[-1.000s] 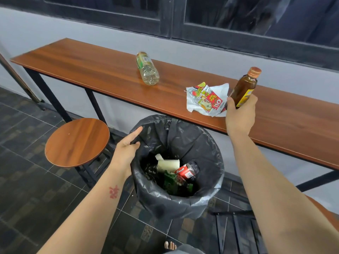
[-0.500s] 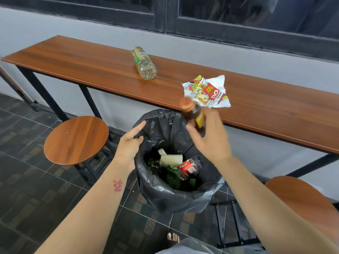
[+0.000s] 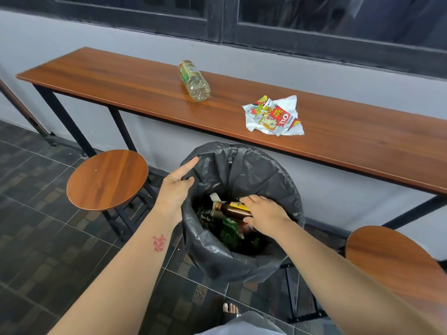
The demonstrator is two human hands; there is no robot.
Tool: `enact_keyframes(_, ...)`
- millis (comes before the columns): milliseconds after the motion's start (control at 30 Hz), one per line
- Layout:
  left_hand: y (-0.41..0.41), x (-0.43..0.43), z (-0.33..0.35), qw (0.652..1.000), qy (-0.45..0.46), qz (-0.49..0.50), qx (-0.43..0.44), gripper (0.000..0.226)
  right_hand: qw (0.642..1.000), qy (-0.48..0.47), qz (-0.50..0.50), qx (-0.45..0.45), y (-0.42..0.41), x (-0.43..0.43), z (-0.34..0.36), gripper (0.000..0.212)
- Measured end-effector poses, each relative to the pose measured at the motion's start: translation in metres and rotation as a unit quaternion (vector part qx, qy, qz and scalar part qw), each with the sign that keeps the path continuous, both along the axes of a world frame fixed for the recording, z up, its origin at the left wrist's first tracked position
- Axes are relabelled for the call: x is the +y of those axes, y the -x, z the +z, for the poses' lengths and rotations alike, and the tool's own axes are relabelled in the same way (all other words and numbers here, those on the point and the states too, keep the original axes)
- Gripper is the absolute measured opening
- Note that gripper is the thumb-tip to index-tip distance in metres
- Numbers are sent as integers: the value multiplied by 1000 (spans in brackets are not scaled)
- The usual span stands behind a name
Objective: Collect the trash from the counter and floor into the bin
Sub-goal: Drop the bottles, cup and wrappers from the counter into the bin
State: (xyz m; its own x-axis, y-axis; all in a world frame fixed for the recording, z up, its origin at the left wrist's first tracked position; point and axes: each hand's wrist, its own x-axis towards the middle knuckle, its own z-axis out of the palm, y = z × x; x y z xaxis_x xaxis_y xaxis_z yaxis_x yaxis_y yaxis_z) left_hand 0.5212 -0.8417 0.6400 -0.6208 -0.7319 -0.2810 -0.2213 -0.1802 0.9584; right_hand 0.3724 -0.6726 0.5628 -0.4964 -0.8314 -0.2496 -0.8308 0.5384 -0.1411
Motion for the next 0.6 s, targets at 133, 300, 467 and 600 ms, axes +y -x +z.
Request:
enact_keyframes(133,-1,0,-4,1000,-6,-1,-5,51,998,56,25,17,1,2,15,65)
enact_keyframes(300,-3,-9,-11,1000,-4,8,-3,52,944,305,0,126,8,0,55,62)
enact_keyframes(467,2,-16,-17,999,-31,14,4,53,911,343,-111,202,55,-30,92,72)
enact_keyframes(600,5,-20,-21,999,-39,14,18,57,953,212,-133,173,90,-57,98,91)
